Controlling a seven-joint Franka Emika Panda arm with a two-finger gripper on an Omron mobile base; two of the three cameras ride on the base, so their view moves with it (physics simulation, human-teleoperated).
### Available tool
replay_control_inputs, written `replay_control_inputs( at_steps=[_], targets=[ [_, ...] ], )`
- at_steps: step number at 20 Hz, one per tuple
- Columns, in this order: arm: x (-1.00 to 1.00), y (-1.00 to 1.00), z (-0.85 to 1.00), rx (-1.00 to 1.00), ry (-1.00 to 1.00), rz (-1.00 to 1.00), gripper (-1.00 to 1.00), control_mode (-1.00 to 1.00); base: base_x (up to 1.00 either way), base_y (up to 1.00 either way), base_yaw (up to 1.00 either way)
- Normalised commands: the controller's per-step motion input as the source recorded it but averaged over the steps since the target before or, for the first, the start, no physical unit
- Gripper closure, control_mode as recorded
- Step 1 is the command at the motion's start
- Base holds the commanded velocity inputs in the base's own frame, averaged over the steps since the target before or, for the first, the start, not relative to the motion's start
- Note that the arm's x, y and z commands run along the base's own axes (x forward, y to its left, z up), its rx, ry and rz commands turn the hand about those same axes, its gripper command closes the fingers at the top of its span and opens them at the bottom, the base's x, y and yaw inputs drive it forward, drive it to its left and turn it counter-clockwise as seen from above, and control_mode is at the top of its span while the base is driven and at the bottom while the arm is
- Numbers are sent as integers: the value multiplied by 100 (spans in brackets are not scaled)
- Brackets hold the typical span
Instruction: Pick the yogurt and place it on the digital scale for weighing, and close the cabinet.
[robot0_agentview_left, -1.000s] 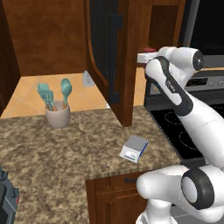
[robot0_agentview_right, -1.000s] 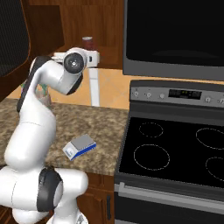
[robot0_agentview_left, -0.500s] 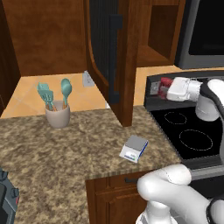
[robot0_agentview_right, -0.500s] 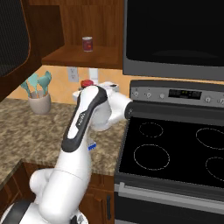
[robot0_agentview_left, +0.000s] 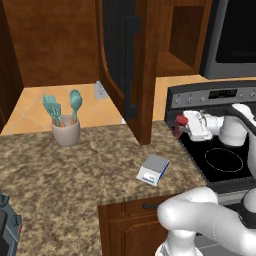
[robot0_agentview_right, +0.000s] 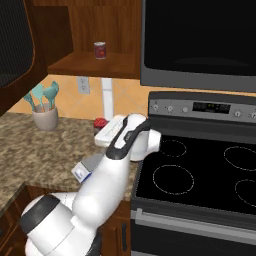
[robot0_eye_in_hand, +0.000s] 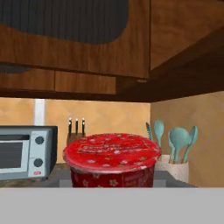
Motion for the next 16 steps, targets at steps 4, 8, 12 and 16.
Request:
replay_control_inputs(
  at_steps=[4,8,12,16],
  targets=[
    [14,29,-68,-4,3,6,100,-100,0,0,0],
    [0,45,-54,-5,0,1,100,-100,0,0,0],
    [3,43,-46,-4,2,0,100,-100,0,0,0],
    [11,4,-45,0,5,0,100,-100,0,0,0]
  ],
)
